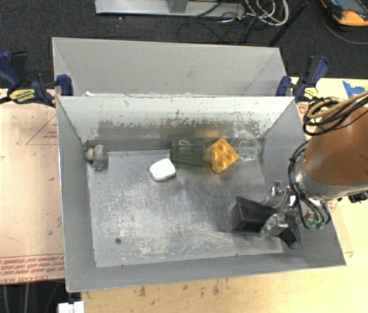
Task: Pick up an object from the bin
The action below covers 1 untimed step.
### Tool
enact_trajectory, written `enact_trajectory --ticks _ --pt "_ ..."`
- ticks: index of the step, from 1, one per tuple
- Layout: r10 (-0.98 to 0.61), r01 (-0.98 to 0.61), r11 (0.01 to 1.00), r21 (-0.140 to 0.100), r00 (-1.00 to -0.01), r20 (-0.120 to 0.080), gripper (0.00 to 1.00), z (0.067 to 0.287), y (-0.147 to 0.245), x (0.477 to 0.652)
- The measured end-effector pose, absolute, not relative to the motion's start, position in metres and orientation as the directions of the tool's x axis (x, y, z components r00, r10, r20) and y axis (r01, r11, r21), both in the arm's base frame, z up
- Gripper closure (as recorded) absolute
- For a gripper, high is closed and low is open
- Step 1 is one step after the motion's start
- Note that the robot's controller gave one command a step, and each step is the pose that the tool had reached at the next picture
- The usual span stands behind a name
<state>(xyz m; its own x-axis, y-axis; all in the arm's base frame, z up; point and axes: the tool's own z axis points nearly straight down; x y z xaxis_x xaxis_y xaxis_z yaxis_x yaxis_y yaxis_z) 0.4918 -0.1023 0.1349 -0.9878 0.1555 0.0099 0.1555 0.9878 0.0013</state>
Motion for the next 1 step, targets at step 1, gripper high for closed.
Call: enact_trajectory --ticks 1 --pt "0.155 0.155 0.988 0.001 -0.988 0.006 1.00 0.1574 -0.1023 0.4925"
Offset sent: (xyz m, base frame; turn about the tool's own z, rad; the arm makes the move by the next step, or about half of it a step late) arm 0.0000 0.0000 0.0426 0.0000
